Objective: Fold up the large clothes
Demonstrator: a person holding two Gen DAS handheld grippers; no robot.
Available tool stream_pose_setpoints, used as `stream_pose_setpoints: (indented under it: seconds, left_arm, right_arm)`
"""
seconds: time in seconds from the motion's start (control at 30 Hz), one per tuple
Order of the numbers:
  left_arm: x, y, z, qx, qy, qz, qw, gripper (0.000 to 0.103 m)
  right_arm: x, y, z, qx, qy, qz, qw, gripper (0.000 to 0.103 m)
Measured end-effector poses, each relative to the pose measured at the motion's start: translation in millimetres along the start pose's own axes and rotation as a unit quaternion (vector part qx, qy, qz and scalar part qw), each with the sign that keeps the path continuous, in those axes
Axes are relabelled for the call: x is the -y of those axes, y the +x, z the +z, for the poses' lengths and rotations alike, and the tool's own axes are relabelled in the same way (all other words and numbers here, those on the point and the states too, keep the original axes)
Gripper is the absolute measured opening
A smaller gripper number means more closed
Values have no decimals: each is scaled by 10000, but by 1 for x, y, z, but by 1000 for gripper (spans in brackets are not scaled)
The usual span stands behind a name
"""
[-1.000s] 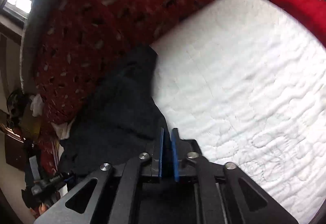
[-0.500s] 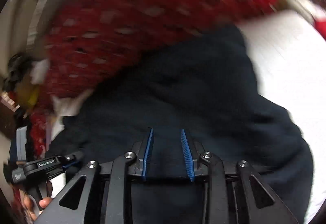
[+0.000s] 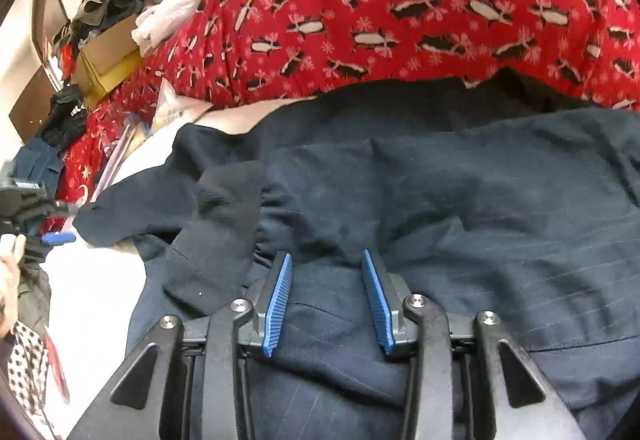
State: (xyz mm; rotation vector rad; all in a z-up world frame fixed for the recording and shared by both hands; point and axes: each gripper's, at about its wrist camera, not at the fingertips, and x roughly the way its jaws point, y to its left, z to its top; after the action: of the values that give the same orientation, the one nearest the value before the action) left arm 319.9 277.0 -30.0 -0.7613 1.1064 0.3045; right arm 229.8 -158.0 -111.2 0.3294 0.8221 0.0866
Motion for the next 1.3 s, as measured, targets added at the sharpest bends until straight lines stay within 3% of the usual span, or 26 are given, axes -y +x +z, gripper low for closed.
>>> stream_pose_setpoints:
  seconds: [0.13, 0.23, 0.33, 0.37, 0.4, 0.43, 0.47, 0.63, 0.83, 0.97, 1.1, 1.2, 1.3]
  left_arm:
    - [-31, 16, 14, -59, -339, -3, 9994, 40]
    - [-34, 38, 22, -165, -401, -120, 9990, 43]
    - [-29, 43, 28, 32, -487, -289, 9984, 46]
    - [-29, 45, 32, 36, -526, -394, 9978, 42]
    - [-28, 48, 35, 23, -564, -525, 9970, 12]
    - [-31, 50, 38, -19, -551, -568, 9969, 0]
    - [-28, 50, 38, -63, -514, -634, 9966, 0]
    - [9, 21, 28, 301, 116, -725, 9968, 0]
    - [71, -31, -5, 469, 1000, -1251, 9860, 0]
    - [111, -59, -34, 473, 1468, -1550, 9758, 0]
    - [149, -80, -77, 355, 1956, -1801, 9634, 0]
    - [174, -89, -110, 229, 2258, -1950, 9542, 0]
    - [199, -93, -143, 91, 2521, -2084, 9450, 0]
  right_arm:
    - [7, -4, -3, 40, 139, 170, 9998, 40]
    - [8, 0, 0, 51, 126, 164, 9998, 40]
    - [9, 1, -1, 66, 200, 257, 9994, 40]
    - [10, 0, -2, 73, 220, 286, 9993, 40]
    - [11, 0, -2, 79, 241, 314, 9992, 40]
    - [12, 0, -2, 85, 264, 344, 9990, 40]
    - [13, 0, -2, 88, 278, 360, 9989, 40]
    - [15, 1, -1, 67, 343, 434, 9984, 40]
    - [15, -10, 10, -306, 312, 329, 9985, 40]
    - [38, -43, 14, 8, 420, -88, 9991, 49]
    - [78, -78, 15, 393, 513, -1051, 9924, 53]
    - [114, -93, 11, 392, 841, -1620, 9824, 54]
    - [148, -90, -1, 122, 1194, -1821, 9759, 63]
